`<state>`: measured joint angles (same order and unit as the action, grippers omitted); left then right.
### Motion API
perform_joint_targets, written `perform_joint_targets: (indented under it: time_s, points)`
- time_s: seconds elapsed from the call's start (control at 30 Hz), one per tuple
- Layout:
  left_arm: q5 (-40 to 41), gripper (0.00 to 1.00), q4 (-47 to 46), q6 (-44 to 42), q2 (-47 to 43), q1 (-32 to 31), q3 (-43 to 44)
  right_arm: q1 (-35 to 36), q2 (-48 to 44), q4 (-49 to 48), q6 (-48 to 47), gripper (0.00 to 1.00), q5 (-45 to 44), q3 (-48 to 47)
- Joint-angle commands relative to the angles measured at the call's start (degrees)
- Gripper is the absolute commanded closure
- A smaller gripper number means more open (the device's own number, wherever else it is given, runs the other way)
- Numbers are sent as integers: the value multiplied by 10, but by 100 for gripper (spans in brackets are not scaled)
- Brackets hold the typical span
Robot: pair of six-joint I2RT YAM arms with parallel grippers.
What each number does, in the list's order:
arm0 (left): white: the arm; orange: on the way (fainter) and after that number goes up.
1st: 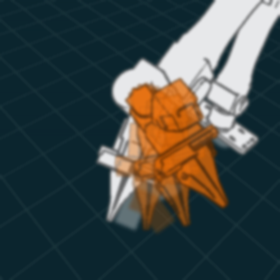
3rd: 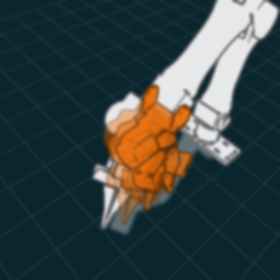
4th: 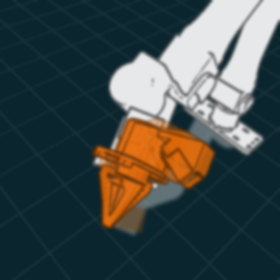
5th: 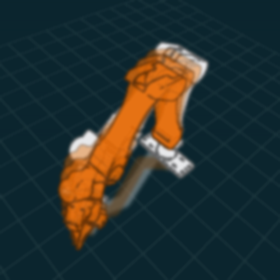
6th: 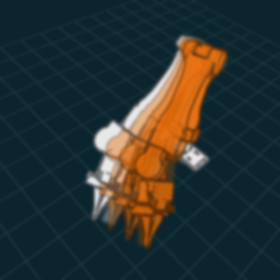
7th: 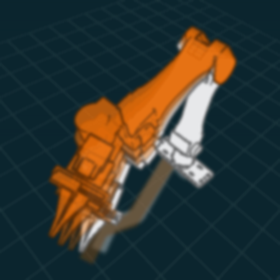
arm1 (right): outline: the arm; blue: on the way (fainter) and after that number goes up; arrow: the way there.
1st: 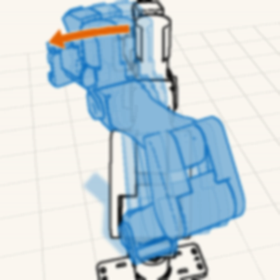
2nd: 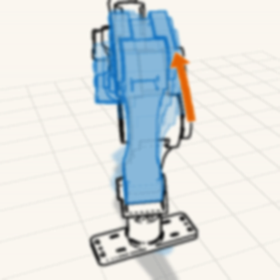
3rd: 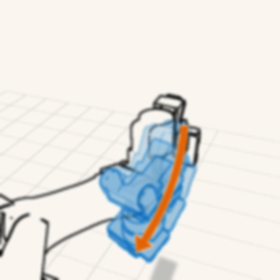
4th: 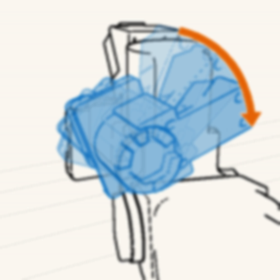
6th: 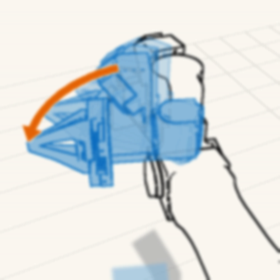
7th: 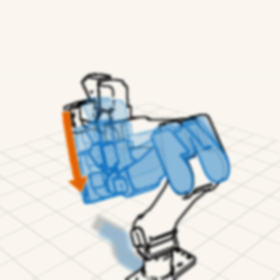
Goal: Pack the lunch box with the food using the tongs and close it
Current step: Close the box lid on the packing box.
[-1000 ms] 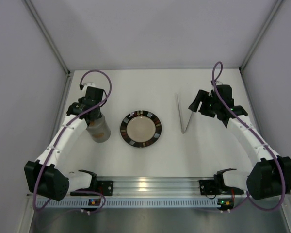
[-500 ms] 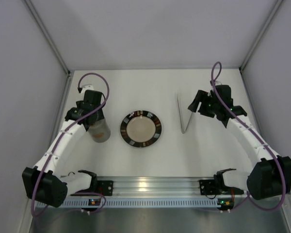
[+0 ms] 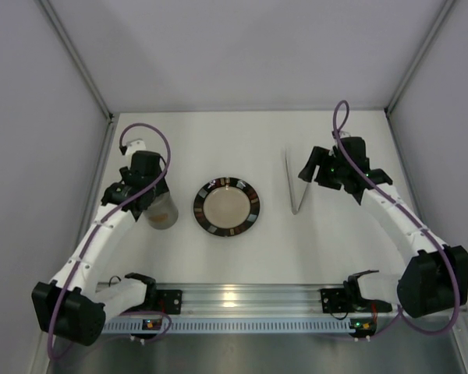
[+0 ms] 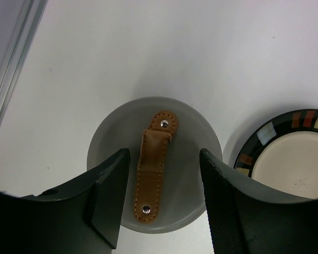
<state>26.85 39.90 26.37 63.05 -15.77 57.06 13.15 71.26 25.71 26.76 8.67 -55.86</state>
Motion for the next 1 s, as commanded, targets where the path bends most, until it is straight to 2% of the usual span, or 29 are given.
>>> perform_joint_targets:
  time_s: [0.0, 0.5, 0.97]
  points:
    - [-64, 39, 63, 47, 8, 0, -38, 15, 5, -26, -3, 30, -8, -13]
    - [-90, 36, 44, 69, 0, 1, -55, 29, 16, -22, -7, 30, -12, -21]
    - [-9, 30, 95, 56, -13, 1, -6, 34, 21, -26, -7, 30, -9, -23]
